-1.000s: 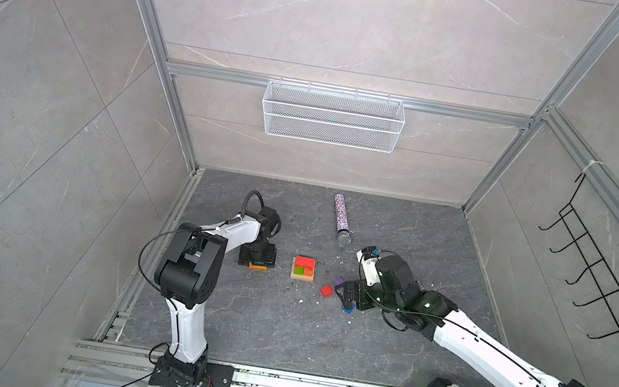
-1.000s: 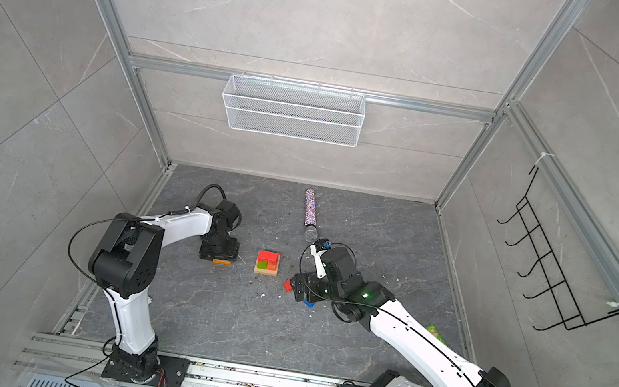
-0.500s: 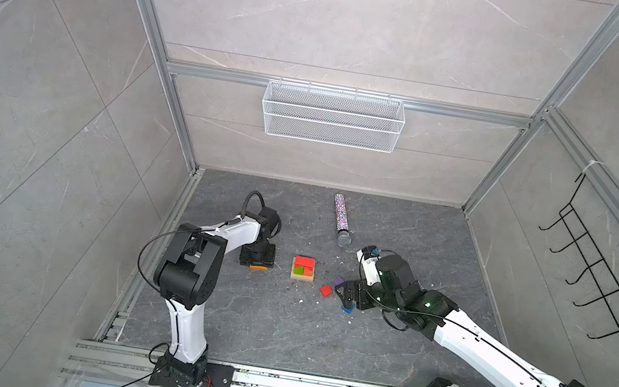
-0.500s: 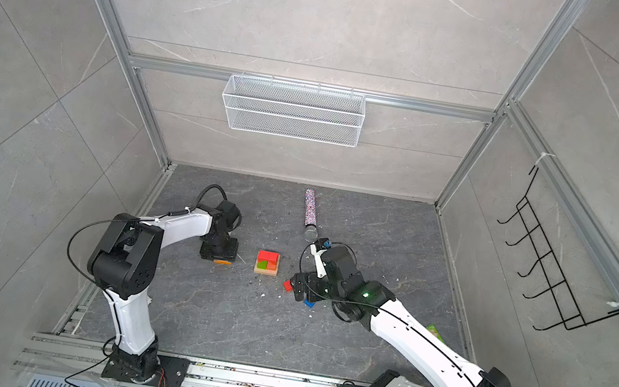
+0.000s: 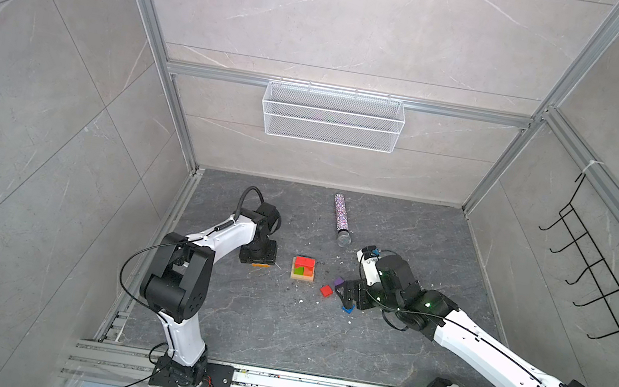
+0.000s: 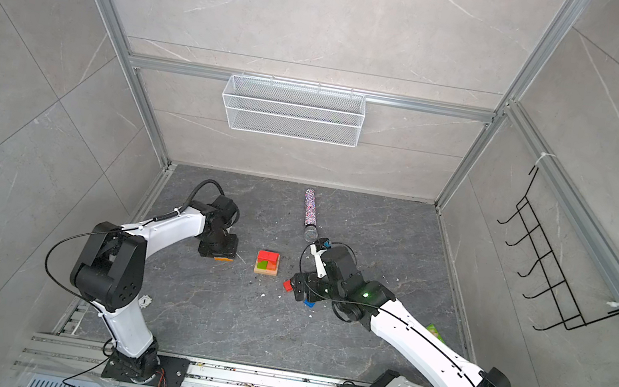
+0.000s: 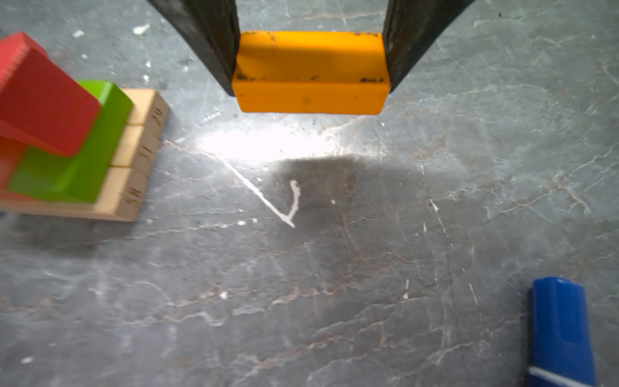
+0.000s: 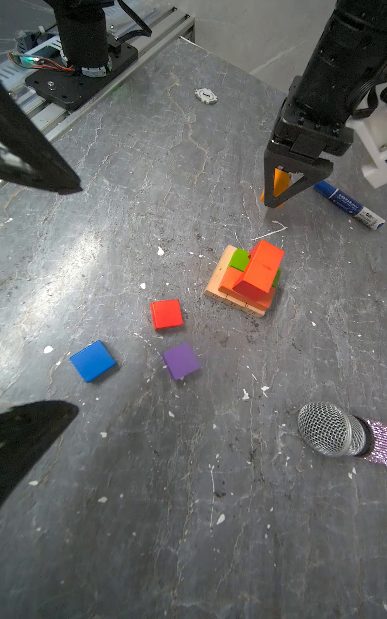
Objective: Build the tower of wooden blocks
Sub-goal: 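Lift the orange-yellow bar with the left gripper, then carry the orange-yellow bar with the left gripper over the red arch block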
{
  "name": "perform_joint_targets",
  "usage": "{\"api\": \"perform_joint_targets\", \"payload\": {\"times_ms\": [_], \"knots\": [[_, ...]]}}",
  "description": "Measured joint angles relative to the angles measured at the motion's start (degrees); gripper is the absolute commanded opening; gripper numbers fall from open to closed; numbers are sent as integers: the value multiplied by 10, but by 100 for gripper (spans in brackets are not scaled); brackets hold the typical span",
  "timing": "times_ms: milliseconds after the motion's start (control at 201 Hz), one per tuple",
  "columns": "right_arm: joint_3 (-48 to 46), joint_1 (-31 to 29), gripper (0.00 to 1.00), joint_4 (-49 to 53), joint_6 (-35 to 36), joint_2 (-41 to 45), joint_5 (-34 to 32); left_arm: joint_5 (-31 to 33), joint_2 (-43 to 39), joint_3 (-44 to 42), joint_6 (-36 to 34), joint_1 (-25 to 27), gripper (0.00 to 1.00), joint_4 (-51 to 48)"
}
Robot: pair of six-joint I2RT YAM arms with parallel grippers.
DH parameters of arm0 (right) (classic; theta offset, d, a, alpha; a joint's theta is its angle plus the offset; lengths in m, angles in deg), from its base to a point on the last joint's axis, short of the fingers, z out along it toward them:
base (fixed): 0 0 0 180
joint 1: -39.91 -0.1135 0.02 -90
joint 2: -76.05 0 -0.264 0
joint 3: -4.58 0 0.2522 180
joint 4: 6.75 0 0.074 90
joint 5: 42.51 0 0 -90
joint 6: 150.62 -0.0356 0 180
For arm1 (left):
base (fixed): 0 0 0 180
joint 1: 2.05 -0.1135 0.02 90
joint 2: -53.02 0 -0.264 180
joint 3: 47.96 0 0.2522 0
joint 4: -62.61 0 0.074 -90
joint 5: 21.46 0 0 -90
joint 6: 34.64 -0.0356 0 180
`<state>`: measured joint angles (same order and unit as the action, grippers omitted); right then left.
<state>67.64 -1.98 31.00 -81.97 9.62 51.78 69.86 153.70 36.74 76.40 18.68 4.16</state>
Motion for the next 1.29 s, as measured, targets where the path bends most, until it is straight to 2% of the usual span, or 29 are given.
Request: {"api": "perform_joint_targets", "payload": {"times_ms": [498,732,1295], "knots": [[-12,0,99,-2,-7,13,-18,0,-10,56,28,52,52,-34],[-12,0,99,-2,-14,16,-27,5,-8,85,45,94,52,-40],[-22,0,99,-1,-16,28,-30,36,88,209,86,155,52,-99]]}}
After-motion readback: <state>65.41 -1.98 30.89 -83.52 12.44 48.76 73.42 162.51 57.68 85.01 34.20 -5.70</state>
